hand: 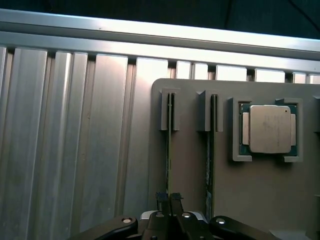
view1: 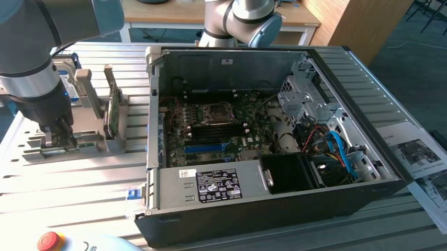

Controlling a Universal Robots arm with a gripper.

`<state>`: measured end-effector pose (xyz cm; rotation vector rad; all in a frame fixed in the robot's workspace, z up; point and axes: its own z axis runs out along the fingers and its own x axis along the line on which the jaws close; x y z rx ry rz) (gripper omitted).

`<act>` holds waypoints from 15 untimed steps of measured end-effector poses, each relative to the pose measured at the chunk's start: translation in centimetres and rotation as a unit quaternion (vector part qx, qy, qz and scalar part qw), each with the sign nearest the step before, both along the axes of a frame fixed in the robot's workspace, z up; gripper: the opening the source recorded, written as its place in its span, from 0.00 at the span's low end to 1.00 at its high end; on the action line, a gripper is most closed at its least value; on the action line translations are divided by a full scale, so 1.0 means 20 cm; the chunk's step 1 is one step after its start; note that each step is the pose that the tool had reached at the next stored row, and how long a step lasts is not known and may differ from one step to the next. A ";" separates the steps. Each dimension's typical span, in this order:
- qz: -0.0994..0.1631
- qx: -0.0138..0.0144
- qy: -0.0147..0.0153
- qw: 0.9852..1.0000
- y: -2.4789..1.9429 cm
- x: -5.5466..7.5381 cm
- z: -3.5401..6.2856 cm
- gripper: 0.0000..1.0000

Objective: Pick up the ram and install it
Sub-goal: 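Pick up the ram and move it above insertion slot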

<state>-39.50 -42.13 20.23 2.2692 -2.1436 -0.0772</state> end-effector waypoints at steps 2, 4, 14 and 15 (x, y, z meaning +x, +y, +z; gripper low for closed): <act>-0.001 0.000 0.000 1.000 0.000 0.00 0.008 0.12; -0.002 0.000 0.000 1.000 0.000 0.00 0.019 0.12; -0.008 0.000 0.000 1.000 0.000 0.00 0.072 0.12; -0.009 0.000 0.000 1.000 0.000 0.00 0.078 0.12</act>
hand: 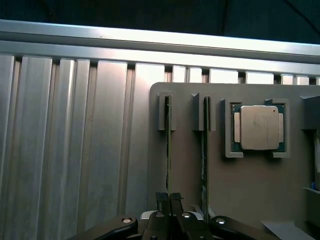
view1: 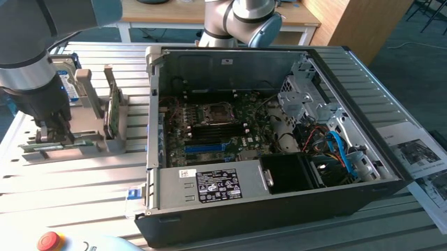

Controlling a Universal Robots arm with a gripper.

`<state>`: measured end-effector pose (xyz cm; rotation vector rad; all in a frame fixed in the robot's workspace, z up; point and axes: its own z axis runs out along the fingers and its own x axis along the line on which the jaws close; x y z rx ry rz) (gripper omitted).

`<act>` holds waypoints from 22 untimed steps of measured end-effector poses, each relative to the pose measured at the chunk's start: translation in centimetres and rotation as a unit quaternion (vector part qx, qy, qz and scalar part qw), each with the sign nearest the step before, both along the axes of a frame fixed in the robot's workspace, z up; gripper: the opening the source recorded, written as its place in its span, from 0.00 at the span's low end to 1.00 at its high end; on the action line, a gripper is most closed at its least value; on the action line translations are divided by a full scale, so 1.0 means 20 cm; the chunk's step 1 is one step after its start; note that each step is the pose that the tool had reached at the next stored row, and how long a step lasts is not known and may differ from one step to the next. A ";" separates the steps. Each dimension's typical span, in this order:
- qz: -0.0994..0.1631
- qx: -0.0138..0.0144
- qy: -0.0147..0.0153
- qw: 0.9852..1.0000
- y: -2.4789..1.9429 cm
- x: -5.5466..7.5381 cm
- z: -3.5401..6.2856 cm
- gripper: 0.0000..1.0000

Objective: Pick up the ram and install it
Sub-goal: 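Pick up the ram and move it above insertion slot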

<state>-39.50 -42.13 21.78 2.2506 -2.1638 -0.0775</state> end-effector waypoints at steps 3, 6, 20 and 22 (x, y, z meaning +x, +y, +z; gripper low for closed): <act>-0.002 0.000 0.000 1.000 0.000 0.00 0.016 0.12; -0.004 0.000 0.000 1.000 0.000 0.00 0.032 0.12; -0.013 0.000 0.000 1.000 0.000 0.00 0.102 0.12; -0.014 0.000 0.000 1.000 0.000 0.00 0.115 0.12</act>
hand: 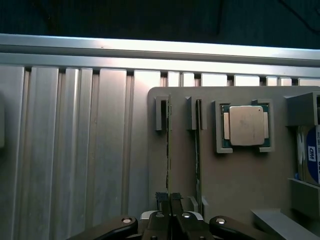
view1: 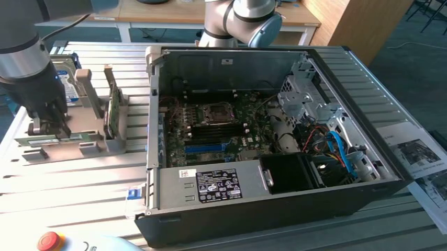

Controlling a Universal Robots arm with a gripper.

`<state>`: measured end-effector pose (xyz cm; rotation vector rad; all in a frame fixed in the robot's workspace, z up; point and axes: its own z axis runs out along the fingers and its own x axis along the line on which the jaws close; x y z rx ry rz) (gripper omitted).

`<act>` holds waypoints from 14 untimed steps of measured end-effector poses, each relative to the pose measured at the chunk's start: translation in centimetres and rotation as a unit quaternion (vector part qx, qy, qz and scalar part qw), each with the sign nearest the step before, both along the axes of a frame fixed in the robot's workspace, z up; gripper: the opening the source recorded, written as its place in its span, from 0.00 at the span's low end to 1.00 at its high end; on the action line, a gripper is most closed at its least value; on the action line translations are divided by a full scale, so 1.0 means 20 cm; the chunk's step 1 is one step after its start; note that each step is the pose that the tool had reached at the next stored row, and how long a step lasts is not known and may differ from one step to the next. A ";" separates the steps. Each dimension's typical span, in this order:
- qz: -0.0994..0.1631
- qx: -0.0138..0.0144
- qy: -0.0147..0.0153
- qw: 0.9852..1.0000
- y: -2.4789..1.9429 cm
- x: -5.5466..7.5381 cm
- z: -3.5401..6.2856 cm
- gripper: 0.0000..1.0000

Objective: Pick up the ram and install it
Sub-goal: 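Pick up the ram and move it above insertion slot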

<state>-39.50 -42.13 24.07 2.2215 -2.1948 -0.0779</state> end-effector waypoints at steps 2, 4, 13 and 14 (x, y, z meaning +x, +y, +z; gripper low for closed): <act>-0.001 0.000 0.000 1.000 0.000 0.00 0.016 0.12; -0.002 0.000 0.000 1.000 0.000 0.00 0.032 0.12; -0.007 0.000 0.000 1.000 0.000 0.00 0.126 0.12; -0.007 0.000 0.000 1.000 0.000 0.00 0.126 0.12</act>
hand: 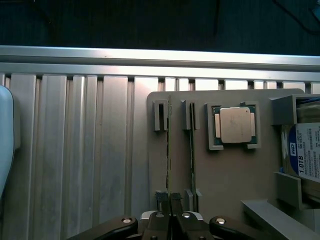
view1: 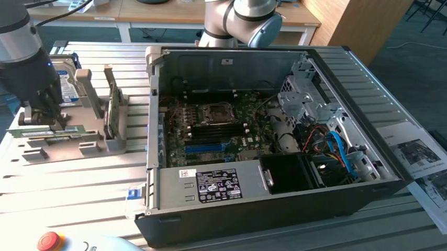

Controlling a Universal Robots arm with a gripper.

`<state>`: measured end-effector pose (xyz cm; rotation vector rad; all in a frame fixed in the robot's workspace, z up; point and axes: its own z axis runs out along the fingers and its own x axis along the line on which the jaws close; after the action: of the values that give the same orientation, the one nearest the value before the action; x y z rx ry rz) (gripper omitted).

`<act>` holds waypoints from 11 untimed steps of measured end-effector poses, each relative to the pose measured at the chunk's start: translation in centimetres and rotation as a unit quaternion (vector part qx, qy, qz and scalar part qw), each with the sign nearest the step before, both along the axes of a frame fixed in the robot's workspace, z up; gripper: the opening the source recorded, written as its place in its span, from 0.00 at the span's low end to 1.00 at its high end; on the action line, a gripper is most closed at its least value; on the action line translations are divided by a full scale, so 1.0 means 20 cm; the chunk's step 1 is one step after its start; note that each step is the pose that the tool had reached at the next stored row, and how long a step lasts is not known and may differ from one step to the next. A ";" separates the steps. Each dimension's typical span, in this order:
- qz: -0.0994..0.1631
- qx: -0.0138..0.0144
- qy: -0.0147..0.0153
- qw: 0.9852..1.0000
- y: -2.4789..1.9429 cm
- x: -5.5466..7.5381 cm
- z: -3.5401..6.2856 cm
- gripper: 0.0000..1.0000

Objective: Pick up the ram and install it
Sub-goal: 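Pick up the ram and move it above insertion slot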

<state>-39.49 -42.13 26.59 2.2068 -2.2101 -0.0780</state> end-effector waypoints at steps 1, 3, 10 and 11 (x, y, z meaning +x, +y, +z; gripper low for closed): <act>0.000 0.000 0.000 1.000 0.000 0.00 0.003 0.12; 0.000 0.000 0.000 1.000 0.000 0.00 0.013 0.12; 0.000 0.000 0.000 1.000 0.000 0.00 0.067 0.12; 0.000 0.000 0.000 1.000 0.000 0.00 0.076 0.12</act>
<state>-39.49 -42.13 28.11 2.2067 -2.2101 -0.0781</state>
